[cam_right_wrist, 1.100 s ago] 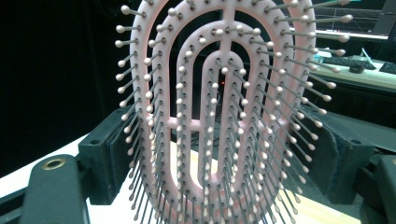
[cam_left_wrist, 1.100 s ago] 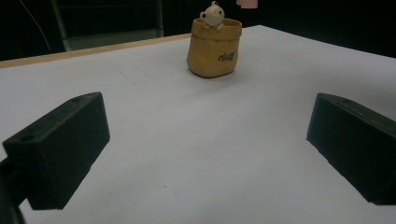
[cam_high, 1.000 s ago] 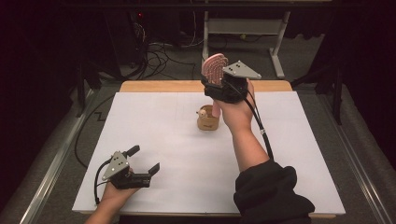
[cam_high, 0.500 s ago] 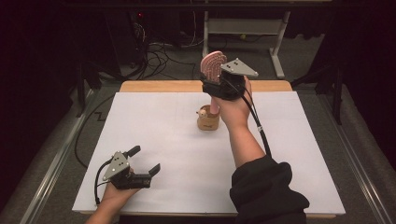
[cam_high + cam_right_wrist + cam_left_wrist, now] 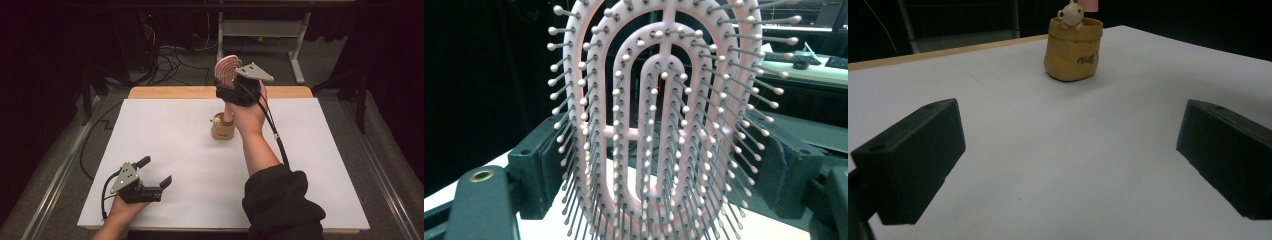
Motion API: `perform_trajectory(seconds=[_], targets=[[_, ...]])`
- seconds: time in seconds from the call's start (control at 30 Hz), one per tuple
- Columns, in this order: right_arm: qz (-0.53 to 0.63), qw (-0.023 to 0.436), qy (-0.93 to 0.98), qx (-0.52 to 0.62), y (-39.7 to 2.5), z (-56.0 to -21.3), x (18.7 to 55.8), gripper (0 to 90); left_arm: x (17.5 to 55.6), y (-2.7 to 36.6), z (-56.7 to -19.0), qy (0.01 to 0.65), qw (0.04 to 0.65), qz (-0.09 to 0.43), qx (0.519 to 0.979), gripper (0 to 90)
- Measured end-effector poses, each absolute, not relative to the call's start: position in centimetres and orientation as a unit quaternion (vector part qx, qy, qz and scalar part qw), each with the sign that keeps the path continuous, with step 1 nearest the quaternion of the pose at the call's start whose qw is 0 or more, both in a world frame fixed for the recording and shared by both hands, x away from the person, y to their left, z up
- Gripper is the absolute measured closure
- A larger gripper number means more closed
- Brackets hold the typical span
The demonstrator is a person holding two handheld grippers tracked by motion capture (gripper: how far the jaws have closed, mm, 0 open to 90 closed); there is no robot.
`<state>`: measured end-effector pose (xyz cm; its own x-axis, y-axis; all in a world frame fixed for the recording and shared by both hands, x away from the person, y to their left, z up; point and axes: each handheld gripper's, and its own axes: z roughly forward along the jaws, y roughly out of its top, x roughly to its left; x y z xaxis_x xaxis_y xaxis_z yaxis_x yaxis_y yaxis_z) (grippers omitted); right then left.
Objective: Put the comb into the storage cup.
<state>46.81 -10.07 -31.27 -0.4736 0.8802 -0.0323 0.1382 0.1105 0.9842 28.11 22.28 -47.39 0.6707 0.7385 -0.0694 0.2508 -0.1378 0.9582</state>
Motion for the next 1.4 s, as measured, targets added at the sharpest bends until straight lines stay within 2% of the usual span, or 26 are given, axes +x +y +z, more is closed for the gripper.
perform_trajectory(seconds=[0.77,1.4], targets=[[0.524,0.332,0.668,0.412,-9.1,-34.1,47.9,20.4,28.0,22.4,-47.4,0.346,0.561,0.219,0.720,0.0],[0.519,0.316,0.657,0.445,-10.0,-36.7,48.6,20.4,28.1,22.4,-47.5,0.346,0.558,0.218,0.722,0.0]])
